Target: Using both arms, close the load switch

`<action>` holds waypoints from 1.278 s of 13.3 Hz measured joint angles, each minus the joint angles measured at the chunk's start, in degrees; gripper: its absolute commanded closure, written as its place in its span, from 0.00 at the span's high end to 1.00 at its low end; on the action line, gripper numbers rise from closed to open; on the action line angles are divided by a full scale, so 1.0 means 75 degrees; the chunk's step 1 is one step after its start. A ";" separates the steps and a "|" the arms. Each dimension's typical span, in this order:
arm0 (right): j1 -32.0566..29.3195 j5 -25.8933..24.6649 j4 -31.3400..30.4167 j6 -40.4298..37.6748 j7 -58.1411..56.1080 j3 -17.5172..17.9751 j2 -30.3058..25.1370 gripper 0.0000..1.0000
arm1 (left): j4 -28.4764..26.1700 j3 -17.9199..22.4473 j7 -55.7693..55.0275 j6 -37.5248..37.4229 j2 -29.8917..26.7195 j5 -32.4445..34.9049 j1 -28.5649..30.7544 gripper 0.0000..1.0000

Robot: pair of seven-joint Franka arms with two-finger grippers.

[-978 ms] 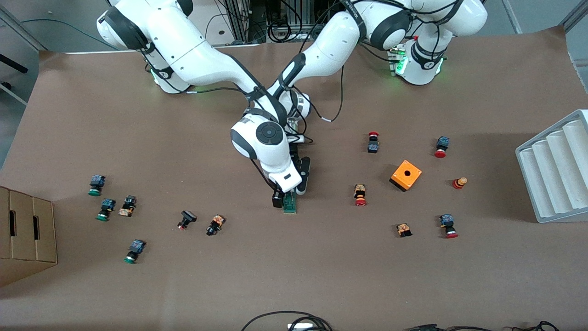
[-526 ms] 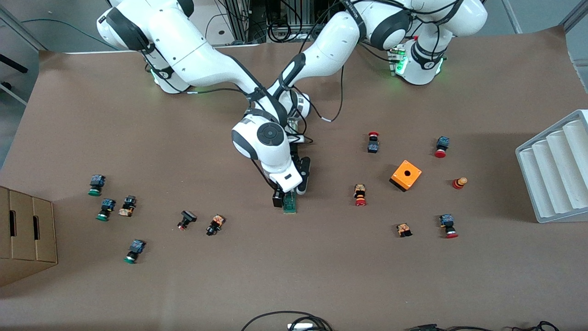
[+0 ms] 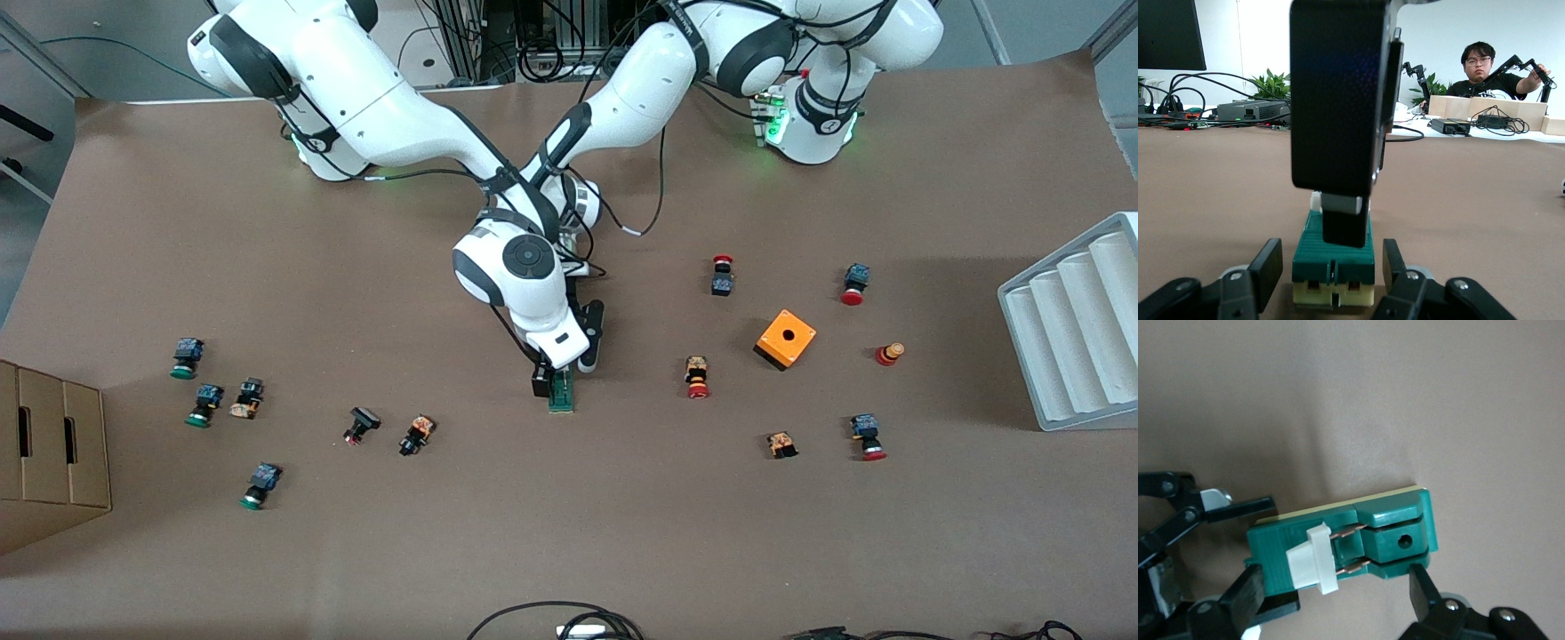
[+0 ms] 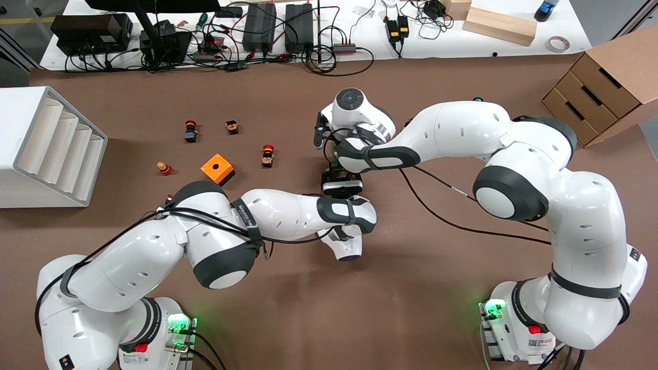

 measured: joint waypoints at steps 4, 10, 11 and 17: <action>0.0004 0.0000 0.0007 0.0025 0.0004 -0.0001 0.0041 0.97 | 0.0000 0.0000 0.0000 0.0000 0.0000 0.0000 0.0000 0.69; 0.0010 0.0000 0.0028 0.0029 0.0141 0.0000 0.0042 0.96 | 0.0000 0.0000 0.0000 0.0000 0.0000 0.0000 0.0000 0.69; 0.0011 0.0000 0.0039 0.0039 0.0151 0.0000 0.0042 0.96 | 0.0000 0.0000 0.0000 0.0000 0.0000 0.0000 0.0000 0.69; 0.0016 0.0000 0.0094 0.0113 0.0275 0.0003 0.0043 0.95 | 0.0000 0.0000 0.0000 0.0000 0.0000 0.0000 0.0000 0.69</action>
